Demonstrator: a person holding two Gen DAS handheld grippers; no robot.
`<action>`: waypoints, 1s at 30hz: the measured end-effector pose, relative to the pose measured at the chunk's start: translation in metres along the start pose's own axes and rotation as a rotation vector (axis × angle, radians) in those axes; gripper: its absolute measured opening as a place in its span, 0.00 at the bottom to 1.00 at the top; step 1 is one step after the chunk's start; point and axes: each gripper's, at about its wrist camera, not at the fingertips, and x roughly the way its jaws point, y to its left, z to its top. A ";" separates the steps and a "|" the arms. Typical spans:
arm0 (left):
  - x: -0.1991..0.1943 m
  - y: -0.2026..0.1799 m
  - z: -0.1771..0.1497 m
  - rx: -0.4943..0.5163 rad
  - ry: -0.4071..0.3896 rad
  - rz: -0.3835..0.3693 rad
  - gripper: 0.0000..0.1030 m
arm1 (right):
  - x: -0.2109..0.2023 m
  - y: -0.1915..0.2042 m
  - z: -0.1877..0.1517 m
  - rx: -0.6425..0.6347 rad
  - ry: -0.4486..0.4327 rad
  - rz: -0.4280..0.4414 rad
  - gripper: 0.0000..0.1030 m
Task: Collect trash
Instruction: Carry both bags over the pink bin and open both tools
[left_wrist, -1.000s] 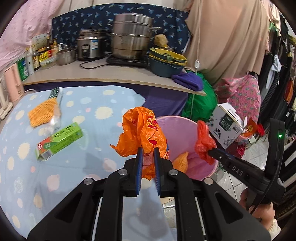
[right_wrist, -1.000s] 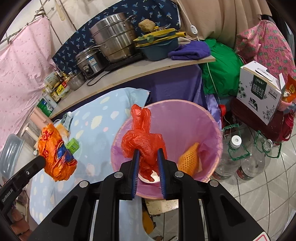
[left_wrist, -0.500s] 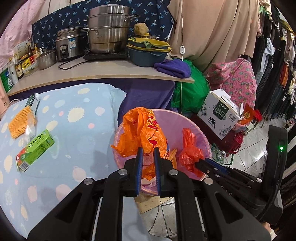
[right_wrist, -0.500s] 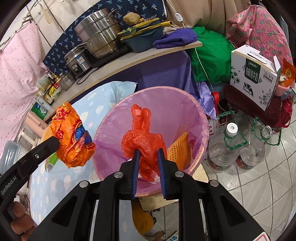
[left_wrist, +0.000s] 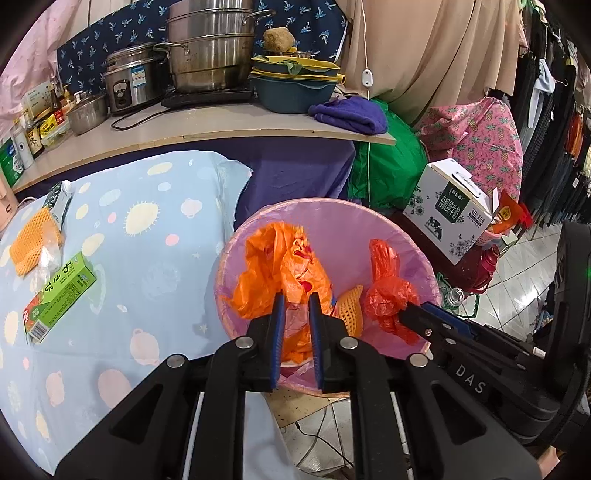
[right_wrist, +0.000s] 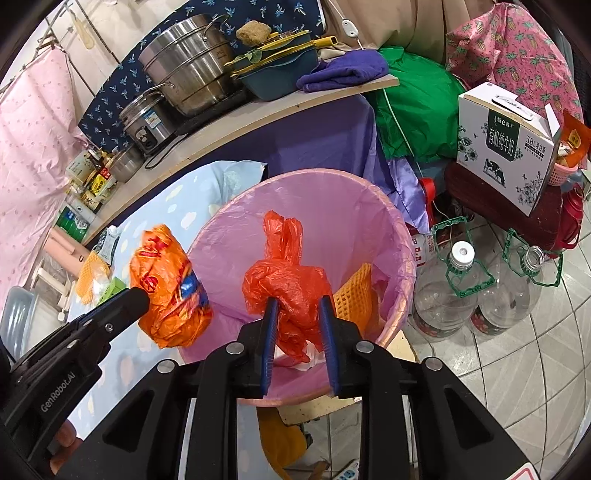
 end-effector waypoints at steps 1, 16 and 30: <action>0.001 -0.001 0.000 0.004 0.002 0.008 0.15 | 0.000 0.000 0.000 0.001 -0.002 -0.003 0.27; -0.007 -0.003 0.000 0.016 -0.036 0.046 0.59 | -0.015 0.006 0.003 -0.005 -0.042 0.000 0.36; -0.021 0.020 -0.006 -0.038 -0.035 0.056 0.59 | -0.022 0.031 0.003 -0.045 -0.050 0.021 0.36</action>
